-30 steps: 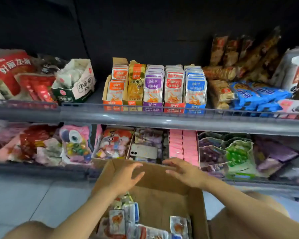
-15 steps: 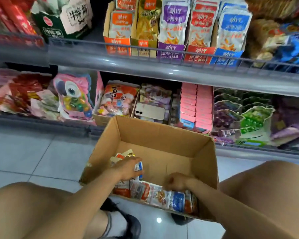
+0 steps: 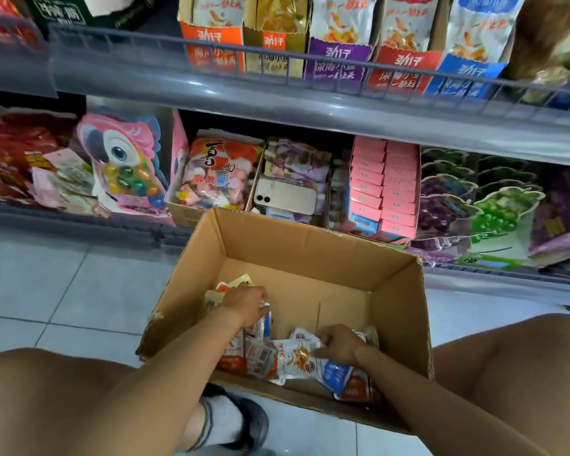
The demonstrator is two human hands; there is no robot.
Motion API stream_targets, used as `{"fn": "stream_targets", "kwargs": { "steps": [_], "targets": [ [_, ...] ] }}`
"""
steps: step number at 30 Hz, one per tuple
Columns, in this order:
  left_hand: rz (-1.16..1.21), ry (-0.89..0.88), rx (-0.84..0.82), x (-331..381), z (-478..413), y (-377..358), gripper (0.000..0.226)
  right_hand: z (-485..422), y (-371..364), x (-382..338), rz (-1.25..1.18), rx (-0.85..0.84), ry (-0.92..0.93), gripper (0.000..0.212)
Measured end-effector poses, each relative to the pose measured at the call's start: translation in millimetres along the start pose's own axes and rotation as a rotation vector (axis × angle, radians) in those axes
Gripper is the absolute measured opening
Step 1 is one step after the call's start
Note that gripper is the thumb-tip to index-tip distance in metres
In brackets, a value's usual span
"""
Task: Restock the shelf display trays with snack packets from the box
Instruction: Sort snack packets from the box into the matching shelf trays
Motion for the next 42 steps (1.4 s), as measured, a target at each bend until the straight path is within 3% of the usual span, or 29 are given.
{"fn": "stream_targets", "kwargs": {
  "steps": [4,6,8,11,16,20,22,29,33,38,42],
  "targets": [
    [-0.039,-0.048,-0.075,2,-6,4,0.024,-6,6,2,-0.462,0.092,-0.030,0.030],
    [0.055,-0.068,-0.091,1,-8,7,0.020,-5,7,-1,-0.611,0.087,-0.030,0.034],
    [0.227,-0.093,0.006,0,-7,14,0.018,-3,10,-6,-0.715,0.120,-0.028,0.041],
    [0.480,-0.151,0.166,3,0,31,0.014,2,25,-12,-0.775,0.259,-0.004,0.039],
    [0.645,-0.270,0.416,7,15,66,0.018,32,72,-29,-0.812,0.522,0.200,0.027],
    [0.790,-0.291,0.528,15,31,94,0.017,78,116,-56,-0.854,0.489,0.420,0.002],
    [0.861,-0.314,0.552,23,41,104,0.013,94,129,-69,-0.832,0.458,0.477,0.009],
    [1.059,-0.407,0.544,69,86,133,0.022,120,143,-109,-0.877,0.559,0.606,0.024],
    [1.160,-0.356,0.575,87,108,147,0.025,137,146,-125,-0.901,0.575,0.635,0.017],
    [1.399,-0.339,0.417,108,137,162,0.019,165,169,-140,-0.983,0.760,0.678,0.017],
    [1.220,-0.404,0.288,124,153,166,0.021,190,194,-149,-0.936,0.873,0.759,0.018]
  ]
}}
Point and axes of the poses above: each hand's wrist, its own z-axis away from the middle knuckle, its own y-axis out of the back of the hand, x = y × z, the point moved 2 cm from there along -z, towards the middle knuckle, and after that the axes turned 1 degree about -x, right-handed, at the moved point
